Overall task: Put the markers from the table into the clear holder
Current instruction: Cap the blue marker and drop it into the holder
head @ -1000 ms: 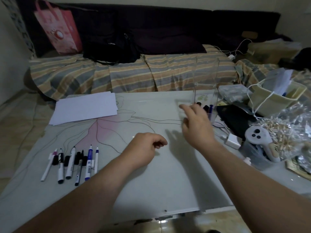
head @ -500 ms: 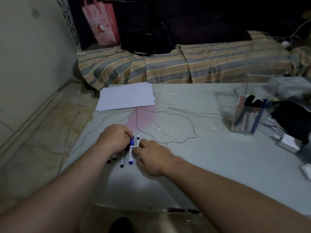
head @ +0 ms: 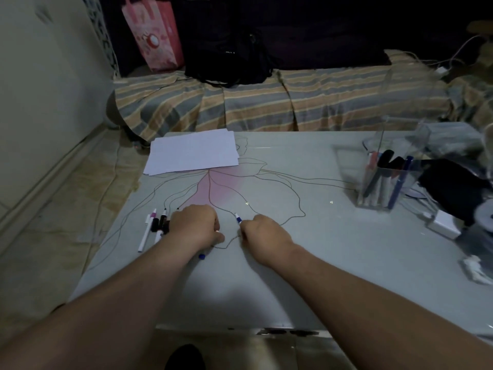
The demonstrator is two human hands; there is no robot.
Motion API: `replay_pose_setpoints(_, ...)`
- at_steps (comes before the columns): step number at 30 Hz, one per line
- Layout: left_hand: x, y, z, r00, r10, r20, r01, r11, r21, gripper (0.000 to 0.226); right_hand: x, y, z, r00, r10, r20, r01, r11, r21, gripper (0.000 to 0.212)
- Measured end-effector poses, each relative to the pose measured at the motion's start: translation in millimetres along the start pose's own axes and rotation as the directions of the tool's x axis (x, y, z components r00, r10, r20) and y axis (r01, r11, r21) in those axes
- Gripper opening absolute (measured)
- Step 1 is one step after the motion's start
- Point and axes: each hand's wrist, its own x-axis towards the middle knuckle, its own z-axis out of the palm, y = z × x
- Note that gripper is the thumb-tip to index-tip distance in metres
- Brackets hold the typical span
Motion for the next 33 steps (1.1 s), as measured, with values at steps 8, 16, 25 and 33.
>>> replay_pose_setpoints(8, -4.0, 30.8, 11.7, 0.973, 0.229, 0.013, -0.225, 0.964, -0.139, 0.013, -32.8, 57.5, -37.8, 0.986, 0.160, 0.038, -0.162, 0.986, 0.044, 0.039)
replay_pose_setpoints(16, -15.0, 62.1, -3.4, 0.971, 0.162, -0.176, -0.235, 0.503, -0.831, 0.021, -62.2, 100.6, -87.4, 0.929, 0.065, -0.365, -0.005, 0.987, 0.163, 0.024)
replay_pose_setpoints(25, -24.4, 90.3, -12.9, 0.955, 0.192, -0.227, -0.288, 0.421, -0.860, 0.018, -74.5, 93.1, -94.4, 0.846, -0.112, -0.521, 0.071, 0.993, -0.098, 0.026)
replay_pose_setpoints(33, -31.8, 101.4, -14.3, 0.920, 0.247, -0.304, -0.390, 0.520, -0.760, 0.015, -75.7, 94.6, -95.0, 0.866, -0.086, -0.492, 0.037, 0.993, -0.109, 0.028)
